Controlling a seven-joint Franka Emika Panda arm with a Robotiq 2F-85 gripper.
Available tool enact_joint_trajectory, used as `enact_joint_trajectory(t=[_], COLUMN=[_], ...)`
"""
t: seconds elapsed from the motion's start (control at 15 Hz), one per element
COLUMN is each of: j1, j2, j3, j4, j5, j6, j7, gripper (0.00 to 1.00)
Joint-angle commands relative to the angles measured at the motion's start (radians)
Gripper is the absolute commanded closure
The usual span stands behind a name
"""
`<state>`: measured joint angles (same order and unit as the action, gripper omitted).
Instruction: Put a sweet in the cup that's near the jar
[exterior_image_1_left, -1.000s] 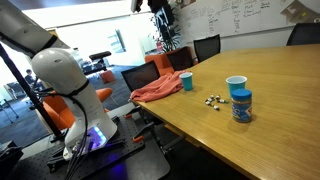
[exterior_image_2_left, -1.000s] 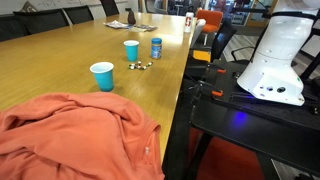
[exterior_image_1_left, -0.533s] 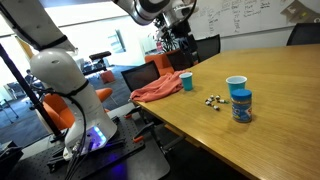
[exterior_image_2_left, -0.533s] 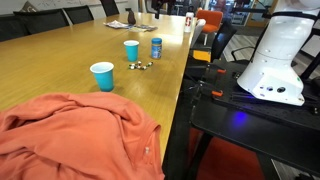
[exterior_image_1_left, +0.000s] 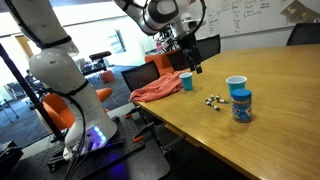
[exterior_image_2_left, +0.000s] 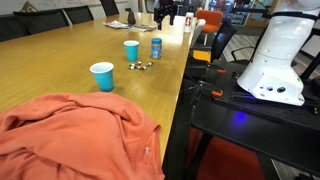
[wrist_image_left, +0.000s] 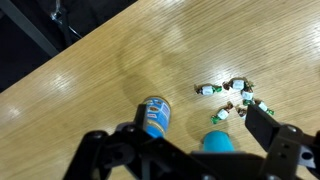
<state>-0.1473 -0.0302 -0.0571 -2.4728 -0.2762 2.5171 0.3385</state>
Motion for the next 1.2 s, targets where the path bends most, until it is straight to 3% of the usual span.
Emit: enact_joint_trajectory(t=[0.0, 0.33, 0.6, 0.93, 1.13], j1=[0.011, 0.019, 0.023, -0.017, -0.013], j2=[0.041, 0.227, 0.390, 0.535, 0.598], j3=[-0.021, -0.046, -0.025, 0.052, 0.047], j4=[0.004, 0.019, 0.046, 0.129, 0.197], j5=[0.065, 0.108, 0.258, 0.402, 0.432], j6=[0.054, 0.324, 0.514, 0.560, 0.538], j7=[-0.032, 0.008, -0.062, -0.129, -0.131], gripper=[0.00, 0.00, 0.00, 0.00, 0.00])
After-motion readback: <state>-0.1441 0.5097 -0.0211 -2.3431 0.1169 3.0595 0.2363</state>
